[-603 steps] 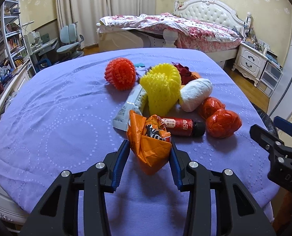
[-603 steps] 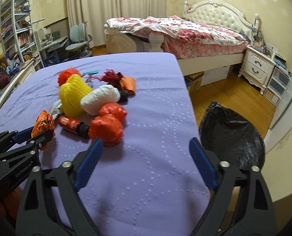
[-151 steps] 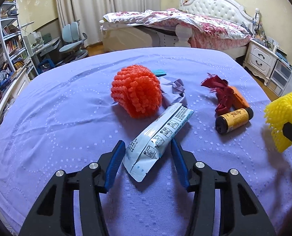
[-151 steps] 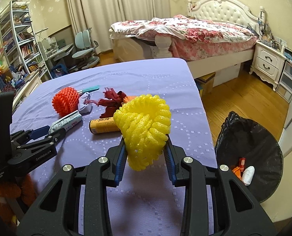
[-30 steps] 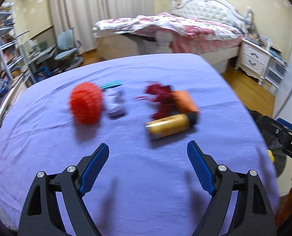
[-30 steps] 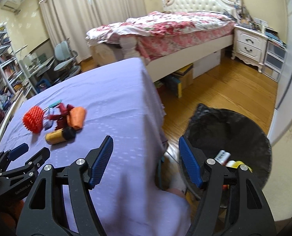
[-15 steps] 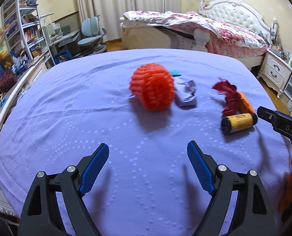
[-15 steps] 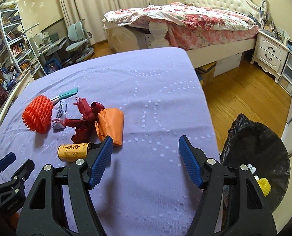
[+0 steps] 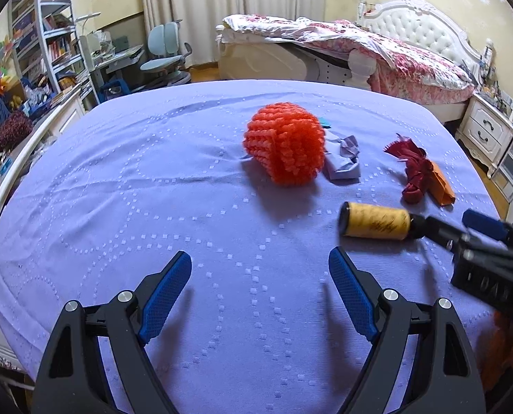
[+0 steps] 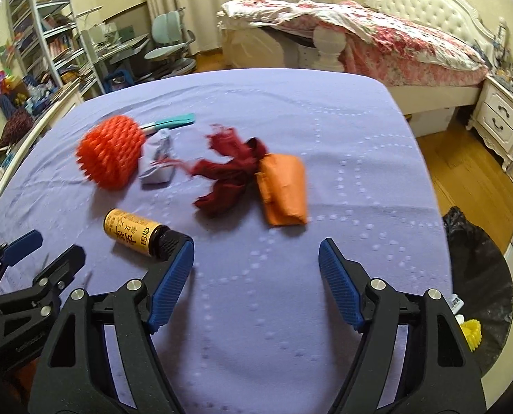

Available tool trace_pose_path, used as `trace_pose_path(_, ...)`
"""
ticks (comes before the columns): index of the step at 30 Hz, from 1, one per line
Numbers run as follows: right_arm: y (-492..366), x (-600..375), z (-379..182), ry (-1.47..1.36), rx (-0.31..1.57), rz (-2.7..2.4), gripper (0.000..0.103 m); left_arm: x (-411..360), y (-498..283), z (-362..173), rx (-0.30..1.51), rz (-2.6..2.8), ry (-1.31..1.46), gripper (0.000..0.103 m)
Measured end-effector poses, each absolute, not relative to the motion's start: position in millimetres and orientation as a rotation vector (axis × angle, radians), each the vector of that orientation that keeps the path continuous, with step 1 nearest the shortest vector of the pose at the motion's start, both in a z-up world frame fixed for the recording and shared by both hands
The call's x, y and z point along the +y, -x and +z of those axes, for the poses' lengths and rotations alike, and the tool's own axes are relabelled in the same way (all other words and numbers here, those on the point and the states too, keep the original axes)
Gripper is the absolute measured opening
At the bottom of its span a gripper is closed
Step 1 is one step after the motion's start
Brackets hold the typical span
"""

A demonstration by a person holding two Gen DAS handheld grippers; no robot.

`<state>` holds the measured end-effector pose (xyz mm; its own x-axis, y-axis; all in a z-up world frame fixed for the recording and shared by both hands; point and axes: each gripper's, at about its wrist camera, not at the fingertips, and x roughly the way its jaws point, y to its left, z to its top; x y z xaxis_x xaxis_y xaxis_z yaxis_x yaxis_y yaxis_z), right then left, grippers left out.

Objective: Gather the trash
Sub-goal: 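Move both tools back over the table toward the gold spray can, then grasp the gold spray can with the left gripper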

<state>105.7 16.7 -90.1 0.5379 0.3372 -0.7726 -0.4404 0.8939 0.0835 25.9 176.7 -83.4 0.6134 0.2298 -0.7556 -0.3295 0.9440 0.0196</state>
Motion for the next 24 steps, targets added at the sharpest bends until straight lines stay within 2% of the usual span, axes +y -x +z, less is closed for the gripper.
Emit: trace_pose_path(24, -109.1, 2.1, -88.8, 0.034, 0.885, 0.464, 0.074, 178.9, -57.9, -92.0, 0.897, 0.356, 0.157, 0.082)
